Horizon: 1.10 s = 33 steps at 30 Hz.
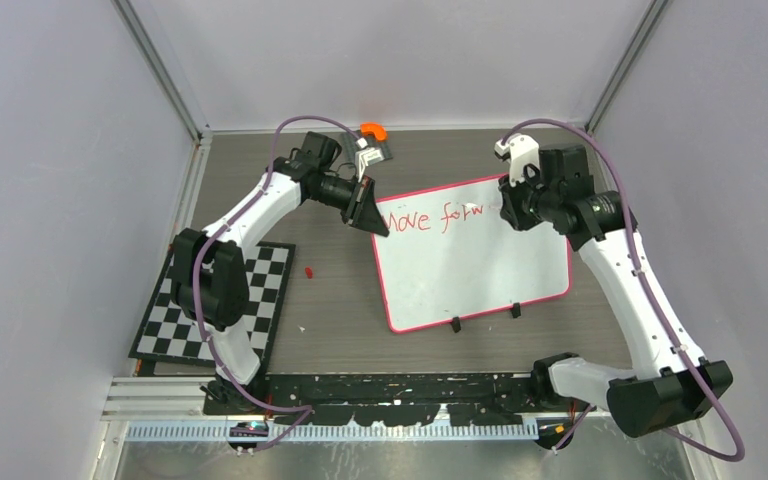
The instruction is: Write a sentence on the whiteboard
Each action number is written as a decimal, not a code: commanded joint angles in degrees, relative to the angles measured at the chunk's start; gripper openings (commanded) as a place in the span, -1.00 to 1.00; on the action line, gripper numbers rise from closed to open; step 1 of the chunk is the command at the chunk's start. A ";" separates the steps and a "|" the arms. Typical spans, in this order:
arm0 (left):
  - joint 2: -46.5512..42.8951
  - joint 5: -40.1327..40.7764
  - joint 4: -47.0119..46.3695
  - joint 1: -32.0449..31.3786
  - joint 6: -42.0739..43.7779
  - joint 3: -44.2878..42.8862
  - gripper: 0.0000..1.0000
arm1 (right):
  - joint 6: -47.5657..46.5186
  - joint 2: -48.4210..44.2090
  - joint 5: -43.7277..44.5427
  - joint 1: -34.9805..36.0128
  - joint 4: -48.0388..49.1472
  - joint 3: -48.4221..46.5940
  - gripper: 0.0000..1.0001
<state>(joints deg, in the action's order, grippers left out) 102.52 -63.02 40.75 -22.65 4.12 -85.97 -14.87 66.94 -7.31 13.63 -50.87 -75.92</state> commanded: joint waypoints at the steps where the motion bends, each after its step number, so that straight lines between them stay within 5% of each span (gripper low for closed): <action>1: 0.05 1.90 0.06 -0.75 0.02 -1.67 -1.00 | -0.09 1.11 2.07 -0.30 3.40 -0.19 -1.00; 33: 0.37 1.92 0.46 -0.86 0.44 -1.43 -1.00 | 0.03 1.14 -3.37 -0.34 4.07 1.04 -0.99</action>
<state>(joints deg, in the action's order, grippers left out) 102.52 -63.02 41.19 -22.76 4.08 -86.02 -14.76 69.60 -9.34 13.37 -48.25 -75.77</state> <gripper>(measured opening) 0.091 0.184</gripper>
